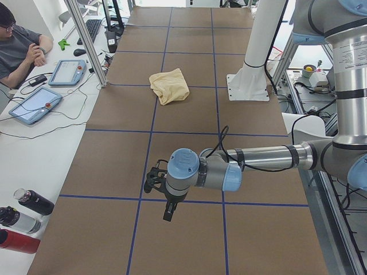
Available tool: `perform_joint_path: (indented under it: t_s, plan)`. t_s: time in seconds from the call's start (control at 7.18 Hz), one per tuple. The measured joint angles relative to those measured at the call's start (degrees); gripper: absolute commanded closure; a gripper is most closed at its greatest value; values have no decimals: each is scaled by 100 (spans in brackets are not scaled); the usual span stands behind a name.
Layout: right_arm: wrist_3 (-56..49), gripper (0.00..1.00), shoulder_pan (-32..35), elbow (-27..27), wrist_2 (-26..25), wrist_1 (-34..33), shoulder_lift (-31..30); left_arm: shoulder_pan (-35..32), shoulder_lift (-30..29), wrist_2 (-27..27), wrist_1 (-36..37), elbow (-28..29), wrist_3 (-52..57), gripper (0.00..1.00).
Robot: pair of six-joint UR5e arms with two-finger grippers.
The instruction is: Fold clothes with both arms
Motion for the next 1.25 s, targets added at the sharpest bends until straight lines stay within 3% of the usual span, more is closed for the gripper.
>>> perform_joint_path:
  t_s: [1.25]
  plan:
    - [3, 0, 0, 20, 13, 108, -8, 0, 6, 13, -2, 53, 0, 0]
